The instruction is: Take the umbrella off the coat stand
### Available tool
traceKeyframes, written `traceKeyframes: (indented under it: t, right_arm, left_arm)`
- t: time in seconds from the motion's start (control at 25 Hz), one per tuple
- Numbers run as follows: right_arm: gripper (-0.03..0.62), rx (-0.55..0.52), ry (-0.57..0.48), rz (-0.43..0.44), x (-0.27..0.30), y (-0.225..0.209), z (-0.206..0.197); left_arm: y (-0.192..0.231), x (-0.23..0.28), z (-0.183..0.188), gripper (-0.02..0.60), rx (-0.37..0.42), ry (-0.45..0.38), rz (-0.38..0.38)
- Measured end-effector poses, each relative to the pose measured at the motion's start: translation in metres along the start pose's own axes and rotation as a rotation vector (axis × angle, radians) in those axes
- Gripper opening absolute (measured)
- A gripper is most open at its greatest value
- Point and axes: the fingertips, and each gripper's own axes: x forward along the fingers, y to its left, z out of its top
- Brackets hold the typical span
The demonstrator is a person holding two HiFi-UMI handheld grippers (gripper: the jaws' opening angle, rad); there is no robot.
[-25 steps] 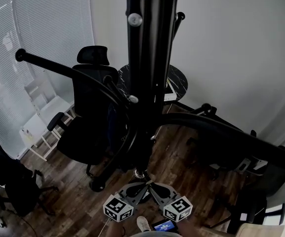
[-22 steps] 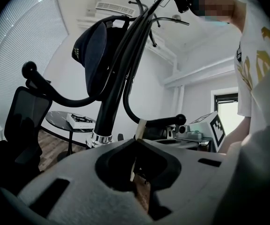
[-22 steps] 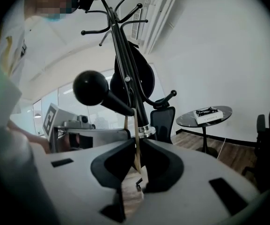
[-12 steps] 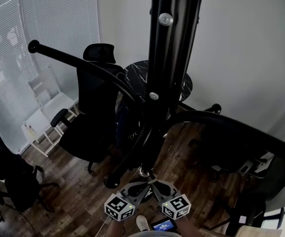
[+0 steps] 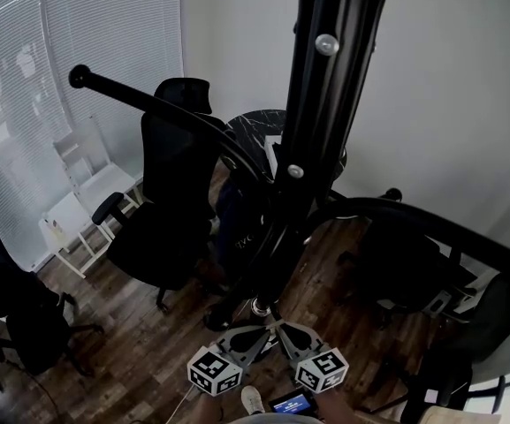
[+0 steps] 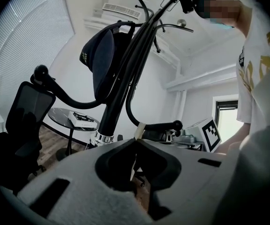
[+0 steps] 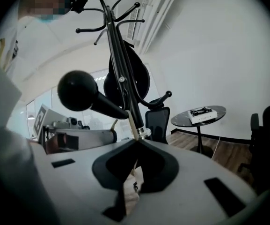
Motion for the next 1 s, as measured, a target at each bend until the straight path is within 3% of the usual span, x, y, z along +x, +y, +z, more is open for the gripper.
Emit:
traceKeyframes:
  t: [0.2,1.0]
  right_arm:
    - [0.014,0.141,-0.069,-0.012,-0.011,-0.006,0.003]
    - [0.014,0.126,-0.089,-0.024,-0.033,-0.006,0.015]
  left_arm:
    - [-0.005,0.0,0.003,0.021,-0.051,-0.033,-0.007]
    - [-0.027,0.008,0.009,0.021,-0.089,-0.077,-0.058]
